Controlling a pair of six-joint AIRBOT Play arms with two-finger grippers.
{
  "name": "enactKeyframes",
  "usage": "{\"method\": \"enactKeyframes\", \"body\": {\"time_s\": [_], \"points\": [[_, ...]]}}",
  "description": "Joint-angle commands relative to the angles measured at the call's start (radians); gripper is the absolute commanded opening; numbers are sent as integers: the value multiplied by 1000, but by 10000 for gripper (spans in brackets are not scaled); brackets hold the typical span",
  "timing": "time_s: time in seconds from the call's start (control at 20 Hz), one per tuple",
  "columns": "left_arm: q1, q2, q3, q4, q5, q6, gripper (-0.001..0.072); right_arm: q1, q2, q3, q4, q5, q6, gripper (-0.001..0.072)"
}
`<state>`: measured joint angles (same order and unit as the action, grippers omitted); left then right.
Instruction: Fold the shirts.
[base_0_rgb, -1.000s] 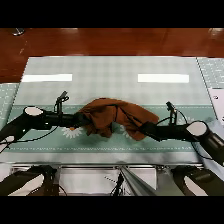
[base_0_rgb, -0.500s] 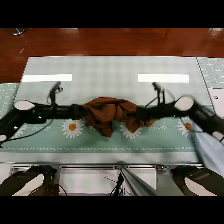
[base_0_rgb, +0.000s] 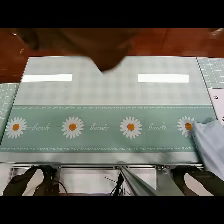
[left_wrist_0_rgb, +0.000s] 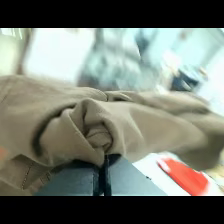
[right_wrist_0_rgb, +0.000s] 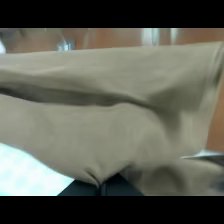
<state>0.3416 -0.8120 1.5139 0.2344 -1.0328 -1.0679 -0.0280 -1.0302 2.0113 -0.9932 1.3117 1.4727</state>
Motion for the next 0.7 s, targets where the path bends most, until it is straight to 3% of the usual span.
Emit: {"method": "enactKeyframes", "body": {"time_s": [0.0, 0.25, 0.4, 0.5, 0.65], "points": [[146, 98, 258, 77, -22, -29, 17, -21, 169, 127, -66, 115, -27, 22], [235, 274, 334, 428, 33, -57, 17, -21, 392, 35, -267, 245, 36, 22], [190, 294, 317, 538, -53, -130, 17, -21, 442, -54, -319, 418, 79, 23], [159, 294, 230, 540, -106, -164, 17, -21, 462, -170, -299, 482, 109, 23], [137, 294, -3, 472, -163, -208, 17, -21, 508, -454, -103, 456, 120, 23]]}}
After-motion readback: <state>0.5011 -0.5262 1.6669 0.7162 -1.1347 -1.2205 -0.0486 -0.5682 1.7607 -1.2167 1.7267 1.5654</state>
